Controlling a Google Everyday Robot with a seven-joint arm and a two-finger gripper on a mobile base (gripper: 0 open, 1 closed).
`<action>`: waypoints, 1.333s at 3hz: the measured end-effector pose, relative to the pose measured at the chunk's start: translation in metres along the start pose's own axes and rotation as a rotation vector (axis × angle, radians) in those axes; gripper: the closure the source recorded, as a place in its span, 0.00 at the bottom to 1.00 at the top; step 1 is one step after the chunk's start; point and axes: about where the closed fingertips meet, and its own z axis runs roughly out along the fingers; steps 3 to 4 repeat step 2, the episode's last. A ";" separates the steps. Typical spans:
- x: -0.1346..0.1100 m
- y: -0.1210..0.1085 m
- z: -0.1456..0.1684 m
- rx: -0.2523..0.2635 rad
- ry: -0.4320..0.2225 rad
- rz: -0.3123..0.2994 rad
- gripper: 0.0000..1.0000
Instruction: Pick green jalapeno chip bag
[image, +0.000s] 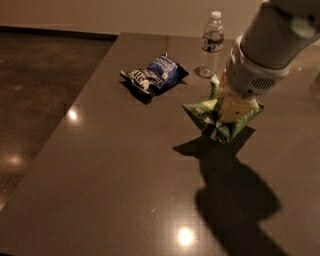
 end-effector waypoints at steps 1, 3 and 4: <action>-0.012 -0.016 -0.040 0.057 -0.053 0.020 1.00; -0.012 -0.016 -0.040 0.057 -0.053 0.020 1.00; -0.012 -0.016 -0.040 0.057 -0.053 0.020 1.00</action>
Offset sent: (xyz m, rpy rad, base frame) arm 0.0055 0.0029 0.0604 0.0810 -0.0593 -0.0294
